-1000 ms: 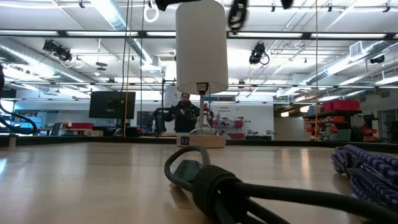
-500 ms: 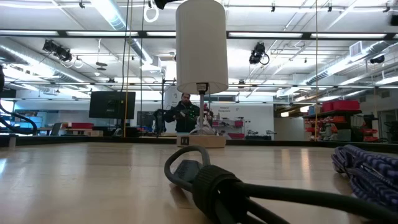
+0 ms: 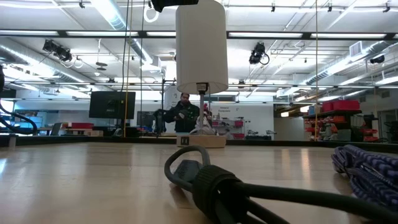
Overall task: Pick & Place USB Port
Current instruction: Put the black charger cable into the blue bin, then put the black and violet charger cable into the orange bin
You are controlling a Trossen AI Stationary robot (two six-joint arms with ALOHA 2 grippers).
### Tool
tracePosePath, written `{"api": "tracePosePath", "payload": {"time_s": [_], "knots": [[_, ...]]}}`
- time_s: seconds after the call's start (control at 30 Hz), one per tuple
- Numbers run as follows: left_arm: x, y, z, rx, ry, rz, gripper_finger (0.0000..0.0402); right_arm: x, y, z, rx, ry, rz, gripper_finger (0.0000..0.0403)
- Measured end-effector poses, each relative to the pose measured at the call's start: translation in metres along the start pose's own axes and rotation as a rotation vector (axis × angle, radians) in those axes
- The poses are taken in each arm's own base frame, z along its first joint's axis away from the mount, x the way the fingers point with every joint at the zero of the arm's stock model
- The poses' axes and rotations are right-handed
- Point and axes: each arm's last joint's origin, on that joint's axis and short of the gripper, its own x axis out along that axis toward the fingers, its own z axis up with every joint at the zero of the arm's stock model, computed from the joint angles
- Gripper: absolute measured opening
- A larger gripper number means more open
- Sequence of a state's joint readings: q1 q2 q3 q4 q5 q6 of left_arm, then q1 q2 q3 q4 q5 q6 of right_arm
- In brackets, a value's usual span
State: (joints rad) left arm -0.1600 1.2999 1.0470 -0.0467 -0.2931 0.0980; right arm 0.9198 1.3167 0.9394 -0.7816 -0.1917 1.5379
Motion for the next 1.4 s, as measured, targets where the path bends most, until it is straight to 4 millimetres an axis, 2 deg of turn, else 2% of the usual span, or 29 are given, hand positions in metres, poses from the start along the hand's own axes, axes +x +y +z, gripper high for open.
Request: {"api": "tracePosePath", "payload": {"time_s": [0.17,0.43,0.5,0.7,0.87,1.03,1.4], "knots": [[0.0,0.0,0.0,0.001,0.004,0.001,0.0193,0.014,0.005,-0.007,0.013,0.005,-0.019,0.0022],[0.0,0.0,-0.001,0.002,0.005,0.001,0.0193,0.019,0.006,-0.013,0.021,-0.051,-0.019,0.0024],[0.0,0.0,-0.001,0.004,0.011,0.001,0.0193,0.019,0.006,-0.013,0.038,-0.058,-0.017,0.0049],[0.0,0.0,-0.003,0.008,0.026,-0.001,0.0193,0.019,0.006,-0.012,0.041,-0.082,-0.017,0.0158],[0.0,0.0,-0.003,0.009,0.027,-0.001,0.0193,0.019,0.005,-0.012,0.041,-0.087,-0.027,0.0205],[0.0,0.0,-0.003,0.009,0.027,-0.001,0.0193,0.019,0.003,-0.011,0.038,-0.102,-0.05,0.021],[0.0,0.0,-0.003,-0.012,0.027,-0.002,0.0193,0.017,0.005,0.0,-0.078,-0.206,-0.032,0.0176]]}}
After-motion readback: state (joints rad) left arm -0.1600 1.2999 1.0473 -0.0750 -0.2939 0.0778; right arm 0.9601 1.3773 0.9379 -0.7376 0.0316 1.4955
